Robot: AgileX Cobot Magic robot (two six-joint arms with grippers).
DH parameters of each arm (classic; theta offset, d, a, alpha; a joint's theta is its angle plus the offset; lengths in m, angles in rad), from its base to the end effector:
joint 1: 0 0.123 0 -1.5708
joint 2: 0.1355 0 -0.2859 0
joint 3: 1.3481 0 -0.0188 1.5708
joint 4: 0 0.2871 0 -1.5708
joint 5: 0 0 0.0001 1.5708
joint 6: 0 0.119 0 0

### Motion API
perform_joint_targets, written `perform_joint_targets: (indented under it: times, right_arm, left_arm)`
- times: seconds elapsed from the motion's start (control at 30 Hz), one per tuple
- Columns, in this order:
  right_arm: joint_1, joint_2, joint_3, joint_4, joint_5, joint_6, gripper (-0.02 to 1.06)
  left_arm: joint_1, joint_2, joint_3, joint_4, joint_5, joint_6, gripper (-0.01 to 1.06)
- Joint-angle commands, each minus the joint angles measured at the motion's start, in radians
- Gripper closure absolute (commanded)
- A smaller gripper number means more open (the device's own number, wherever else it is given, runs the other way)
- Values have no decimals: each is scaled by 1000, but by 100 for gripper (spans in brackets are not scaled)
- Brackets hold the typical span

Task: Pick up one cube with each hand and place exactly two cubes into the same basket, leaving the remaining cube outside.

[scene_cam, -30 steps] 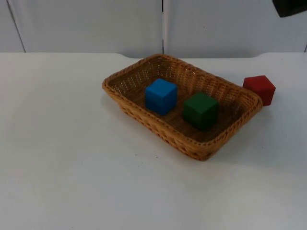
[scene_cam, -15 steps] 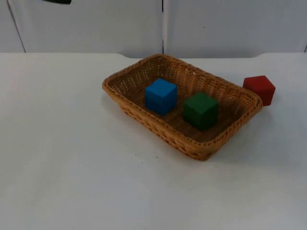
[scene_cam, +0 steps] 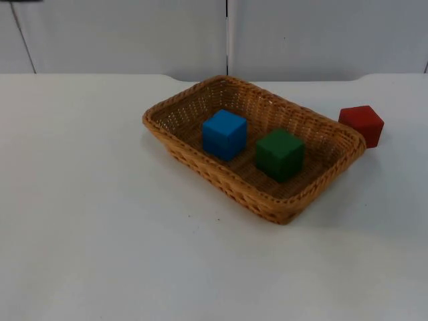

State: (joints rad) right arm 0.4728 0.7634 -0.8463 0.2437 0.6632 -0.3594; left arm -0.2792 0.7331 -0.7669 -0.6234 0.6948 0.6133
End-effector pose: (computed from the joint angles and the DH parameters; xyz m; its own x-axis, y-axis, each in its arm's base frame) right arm 0.1755 0.1097 0.3596 -0.3106 -0.3423 -0.8867 -0.6276 0.7745 -0.0791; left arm 0.1764 -0.0969 0.3441 -0.3737 0.2118 -0.9030 0.6195 0.7816 -0.0731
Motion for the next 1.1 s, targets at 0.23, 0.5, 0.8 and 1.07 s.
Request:
perform_joint_targets:
  times: [0.23, 0.5, 0.8, 1.07]
  right_arm:
    - [-3, -154, 103, 3, 0, 5, 31]
    - [-3, -278, 167, 1, 13, 39, 31]
    - [-3, -423, 193, -10, 134, 56, 31]
    - [-3, -531, 193, -47, 222, 101, 31]
  left_arm:
    - [1, -129, 4, 66, 66, -64, 27]
    - [1, -244, 4, 200, 144, -181, 27]
    - [1, -380, 6, 265, 238, -252, 27]
    - [1, -485, 6, 378, 305, -347, 27]
